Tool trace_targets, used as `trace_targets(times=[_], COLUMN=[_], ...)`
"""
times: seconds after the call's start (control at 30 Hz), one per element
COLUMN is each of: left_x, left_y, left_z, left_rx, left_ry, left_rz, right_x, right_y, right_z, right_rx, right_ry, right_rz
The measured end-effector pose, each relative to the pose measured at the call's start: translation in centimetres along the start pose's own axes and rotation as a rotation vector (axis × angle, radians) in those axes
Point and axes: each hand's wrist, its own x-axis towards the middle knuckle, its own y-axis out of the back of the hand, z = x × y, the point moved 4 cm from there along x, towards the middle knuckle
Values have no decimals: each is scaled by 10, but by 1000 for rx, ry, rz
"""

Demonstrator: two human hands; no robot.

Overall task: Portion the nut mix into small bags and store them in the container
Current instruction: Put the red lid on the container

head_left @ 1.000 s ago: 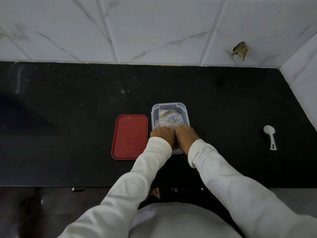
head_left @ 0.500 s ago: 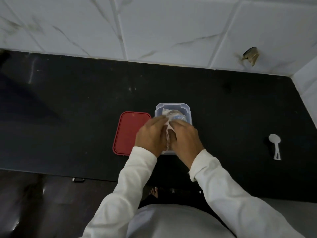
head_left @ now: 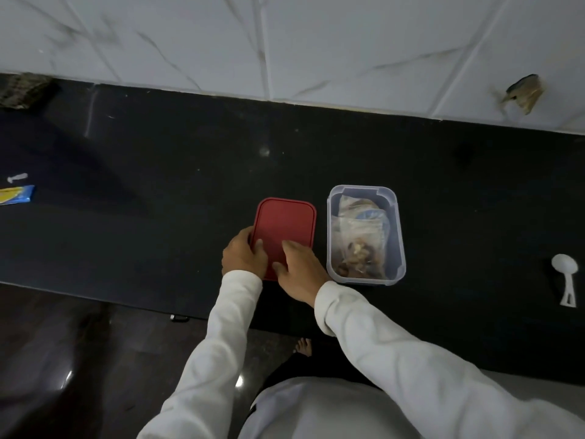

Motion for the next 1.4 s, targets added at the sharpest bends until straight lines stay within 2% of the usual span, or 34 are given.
trace_targets(times=[0.2,0.4,0.7,0.9,1.0,1.07,1.13,1.2,1.33,1.4], left_x=[4,14,2,-8,-16,-21,-24,-28,-31,-31], left_y=[-3,2,-2,-2,-3,-4,-2,1,9,6], left_z=[-6,-20,-4,23,39,50,63,78,91,91], left_rx=[-119,-470,-886,-1051,-1038,-995,-950,-891,-530,-394], left_ry=[62,235,448,344,253,194,98,-74,-421,-446], left_rz=[-37,-99,-193,-346,-441,-439,-391,-275,192,347], right_x=[9,12,8,2,0,0,0,-4,-20,-30], right_y=[-3,5,28,47,54,61,70,80,95,103], right_z=[2,-1,-10,-22,-16,-9,-1,5,19,33], right_rx=[-85,-51,93,233,201,174,236,358,599,732], right_ry=[1,-70,-160,-111,-91,-98,-110,-104,-68,-81], right_rz=[34,-8,36,58,162,246,315,368,437,470])
